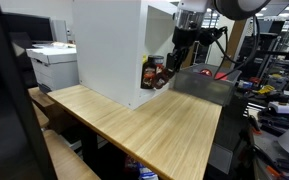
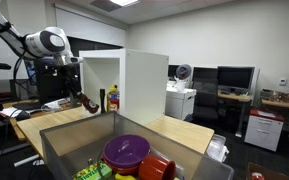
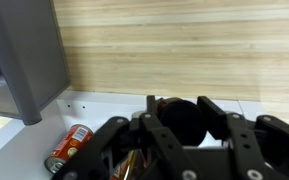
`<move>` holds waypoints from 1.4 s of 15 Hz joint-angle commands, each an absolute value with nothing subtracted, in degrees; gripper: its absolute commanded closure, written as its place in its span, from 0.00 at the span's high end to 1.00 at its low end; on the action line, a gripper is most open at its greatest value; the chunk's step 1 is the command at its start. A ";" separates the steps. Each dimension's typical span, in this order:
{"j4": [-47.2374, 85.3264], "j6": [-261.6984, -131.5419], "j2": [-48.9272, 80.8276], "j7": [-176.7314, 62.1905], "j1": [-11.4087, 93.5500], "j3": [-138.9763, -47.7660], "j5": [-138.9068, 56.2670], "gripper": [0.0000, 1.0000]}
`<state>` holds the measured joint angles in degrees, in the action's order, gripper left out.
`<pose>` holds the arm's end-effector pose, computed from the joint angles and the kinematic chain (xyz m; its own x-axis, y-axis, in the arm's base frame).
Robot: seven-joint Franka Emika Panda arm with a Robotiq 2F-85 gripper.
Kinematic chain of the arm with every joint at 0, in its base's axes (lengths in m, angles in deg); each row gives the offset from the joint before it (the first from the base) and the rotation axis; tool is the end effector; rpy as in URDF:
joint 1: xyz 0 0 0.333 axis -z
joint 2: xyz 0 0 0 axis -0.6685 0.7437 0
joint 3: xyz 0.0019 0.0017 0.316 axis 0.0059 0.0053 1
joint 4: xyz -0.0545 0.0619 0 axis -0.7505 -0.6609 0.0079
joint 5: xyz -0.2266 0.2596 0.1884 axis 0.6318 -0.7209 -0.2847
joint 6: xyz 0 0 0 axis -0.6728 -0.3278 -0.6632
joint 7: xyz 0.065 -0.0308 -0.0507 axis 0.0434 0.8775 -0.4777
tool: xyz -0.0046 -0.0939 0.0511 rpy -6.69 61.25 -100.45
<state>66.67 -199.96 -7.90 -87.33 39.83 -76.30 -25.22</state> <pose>0.4607 0.1231 0.3577 0.9777 -0.0805 0.1939 -0.1179 -0.9747 0.1901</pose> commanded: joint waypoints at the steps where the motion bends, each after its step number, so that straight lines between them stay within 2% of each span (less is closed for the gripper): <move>1: 65.25 -201.41 -6.73 -85.02 38.82 -77.66 -24.79 0.20; 21: 60.39 -200.88 -1.01 -81.42 35.45 -79.79 -25.63 0.20</move>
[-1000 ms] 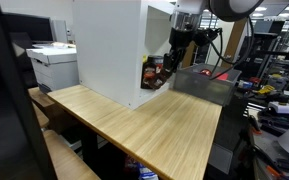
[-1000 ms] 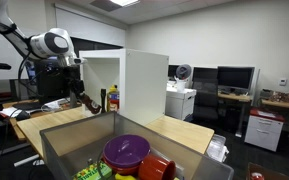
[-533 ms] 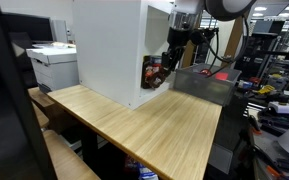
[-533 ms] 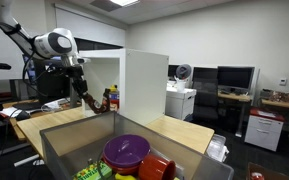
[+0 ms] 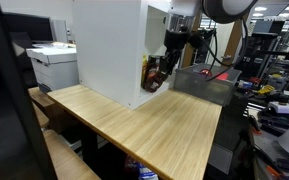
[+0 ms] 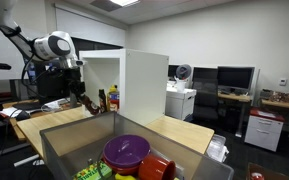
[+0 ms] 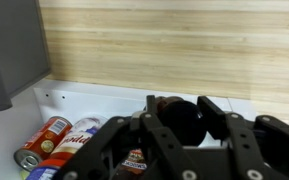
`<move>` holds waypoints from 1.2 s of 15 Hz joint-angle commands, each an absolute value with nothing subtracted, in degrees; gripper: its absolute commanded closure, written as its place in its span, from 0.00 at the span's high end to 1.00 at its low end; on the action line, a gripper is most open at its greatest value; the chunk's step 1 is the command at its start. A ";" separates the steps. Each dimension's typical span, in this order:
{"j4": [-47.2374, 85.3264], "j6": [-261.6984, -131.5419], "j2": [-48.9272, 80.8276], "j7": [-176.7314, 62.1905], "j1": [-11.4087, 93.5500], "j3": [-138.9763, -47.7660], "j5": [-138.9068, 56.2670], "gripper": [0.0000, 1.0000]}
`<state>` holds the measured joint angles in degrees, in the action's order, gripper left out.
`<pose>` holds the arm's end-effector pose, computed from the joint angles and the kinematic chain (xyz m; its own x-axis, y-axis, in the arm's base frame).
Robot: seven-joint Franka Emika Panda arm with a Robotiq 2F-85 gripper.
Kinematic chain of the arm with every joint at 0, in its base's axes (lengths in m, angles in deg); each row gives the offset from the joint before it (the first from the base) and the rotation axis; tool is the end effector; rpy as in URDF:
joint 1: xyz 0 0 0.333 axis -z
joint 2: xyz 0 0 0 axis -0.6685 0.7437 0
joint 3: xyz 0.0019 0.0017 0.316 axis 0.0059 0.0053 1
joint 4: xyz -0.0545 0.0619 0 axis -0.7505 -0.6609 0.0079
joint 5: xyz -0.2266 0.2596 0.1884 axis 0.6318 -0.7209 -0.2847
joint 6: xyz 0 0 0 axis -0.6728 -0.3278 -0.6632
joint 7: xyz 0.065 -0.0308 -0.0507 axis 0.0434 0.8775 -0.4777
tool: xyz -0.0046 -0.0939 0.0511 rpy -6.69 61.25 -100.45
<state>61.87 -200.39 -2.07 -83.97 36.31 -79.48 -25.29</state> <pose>0.4867 0.1338 0.3461 0.9857 -0.0190 0.1673 -0.0492 -0.9827 0.1784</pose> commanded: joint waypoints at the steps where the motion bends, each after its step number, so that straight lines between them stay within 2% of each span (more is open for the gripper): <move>1: 60.26 -200.97 -0.98 -81.34 35.32 -79.92 -25.68 0.20; 18: 58.72 -200.22 -0.97 -80.09 34.74 -80.65 -27.50 0.20</move>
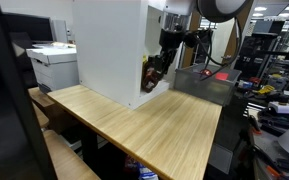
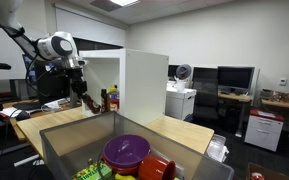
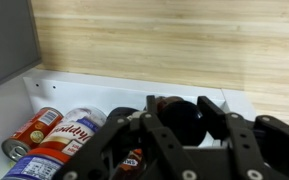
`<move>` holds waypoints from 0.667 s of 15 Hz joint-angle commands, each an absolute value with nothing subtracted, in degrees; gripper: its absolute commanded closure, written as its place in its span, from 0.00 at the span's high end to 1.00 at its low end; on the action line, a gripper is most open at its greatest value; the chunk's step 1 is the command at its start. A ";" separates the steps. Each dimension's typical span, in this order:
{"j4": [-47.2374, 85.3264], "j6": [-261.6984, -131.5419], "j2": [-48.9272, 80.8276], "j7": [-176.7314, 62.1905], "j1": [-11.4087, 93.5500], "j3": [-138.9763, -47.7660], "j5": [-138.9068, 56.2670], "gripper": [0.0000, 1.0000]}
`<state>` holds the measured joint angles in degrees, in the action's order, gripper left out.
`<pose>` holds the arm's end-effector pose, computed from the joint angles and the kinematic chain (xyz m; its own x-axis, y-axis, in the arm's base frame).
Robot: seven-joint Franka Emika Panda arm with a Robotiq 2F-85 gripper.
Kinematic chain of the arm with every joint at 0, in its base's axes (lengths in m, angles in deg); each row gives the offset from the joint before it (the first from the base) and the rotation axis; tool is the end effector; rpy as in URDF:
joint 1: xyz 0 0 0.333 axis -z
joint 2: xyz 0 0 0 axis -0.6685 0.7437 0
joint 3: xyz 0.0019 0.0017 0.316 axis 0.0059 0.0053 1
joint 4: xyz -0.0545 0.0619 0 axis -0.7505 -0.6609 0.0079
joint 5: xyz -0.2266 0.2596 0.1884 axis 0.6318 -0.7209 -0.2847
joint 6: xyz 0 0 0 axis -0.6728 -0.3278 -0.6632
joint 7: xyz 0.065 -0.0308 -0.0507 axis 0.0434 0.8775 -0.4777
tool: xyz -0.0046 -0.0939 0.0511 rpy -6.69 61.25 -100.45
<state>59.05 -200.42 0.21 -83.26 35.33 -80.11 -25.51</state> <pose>0.5008 0.1410 0.3473 0.9850 -0.0053 0.1724 -0.0347 -0.9851 0.1682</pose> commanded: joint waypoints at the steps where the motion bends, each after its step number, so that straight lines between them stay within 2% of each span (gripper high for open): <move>1: 58.82 -200.25 -1.25 -80.08 34.71 -80.65 -27.75 0.20; 10: 59.13 -198.16 -4.06 -76.41 34.69 -80.61 -34.85 0.20</move>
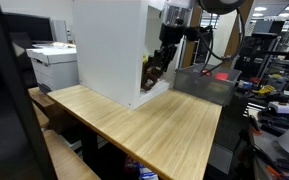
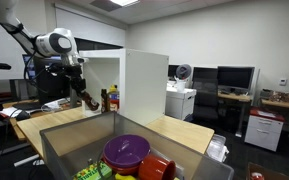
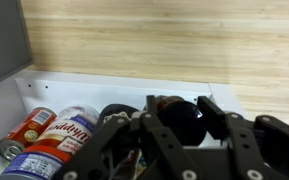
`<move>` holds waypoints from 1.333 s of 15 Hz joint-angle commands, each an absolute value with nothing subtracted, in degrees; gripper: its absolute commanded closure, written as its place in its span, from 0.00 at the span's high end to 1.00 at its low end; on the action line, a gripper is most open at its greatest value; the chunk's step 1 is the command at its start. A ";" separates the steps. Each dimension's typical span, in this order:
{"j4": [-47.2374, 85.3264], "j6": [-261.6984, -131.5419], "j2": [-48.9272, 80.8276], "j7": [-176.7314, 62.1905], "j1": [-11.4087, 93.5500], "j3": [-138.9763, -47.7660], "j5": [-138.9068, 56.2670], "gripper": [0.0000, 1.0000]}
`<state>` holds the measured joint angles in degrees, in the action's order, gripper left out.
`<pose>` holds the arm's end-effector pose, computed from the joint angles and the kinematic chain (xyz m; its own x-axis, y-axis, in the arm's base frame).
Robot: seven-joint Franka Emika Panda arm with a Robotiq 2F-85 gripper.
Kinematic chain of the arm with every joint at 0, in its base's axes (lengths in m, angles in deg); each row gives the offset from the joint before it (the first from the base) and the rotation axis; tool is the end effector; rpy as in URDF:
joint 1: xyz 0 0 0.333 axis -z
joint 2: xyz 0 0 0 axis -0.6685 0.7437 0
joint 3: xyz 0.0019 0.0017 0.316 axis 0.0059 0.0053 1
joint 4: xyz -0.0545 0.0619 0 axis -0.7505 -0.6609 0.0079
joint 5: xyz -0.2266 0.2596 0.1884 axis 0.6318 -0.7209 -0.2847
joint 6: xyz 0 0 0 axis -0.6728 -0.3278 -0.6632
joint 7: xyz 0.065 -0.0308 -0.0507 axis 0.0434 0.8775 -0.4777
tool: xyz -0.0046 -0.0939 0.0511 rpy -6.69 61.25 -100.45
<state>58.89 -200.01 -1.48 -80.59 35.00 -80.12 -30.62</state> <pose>0.4993 0.1440 0.3629 0.9847 -0.0253 0.1722 -0.0451 -0.9927 0.1121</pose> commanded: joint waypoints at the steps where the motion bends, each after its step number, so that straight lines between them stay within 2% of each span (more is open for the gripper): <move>1: 59.01 -197.56 -4.16 -75.92 34.73 -80.63 -35.60 0.20; 20: 55.57 -192.57 -1.99 -71.27 35.48 -82.86 -39.09 0.20</move>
<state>57.43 -194.28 -2.15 -74.58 35.06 -82.63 -37.16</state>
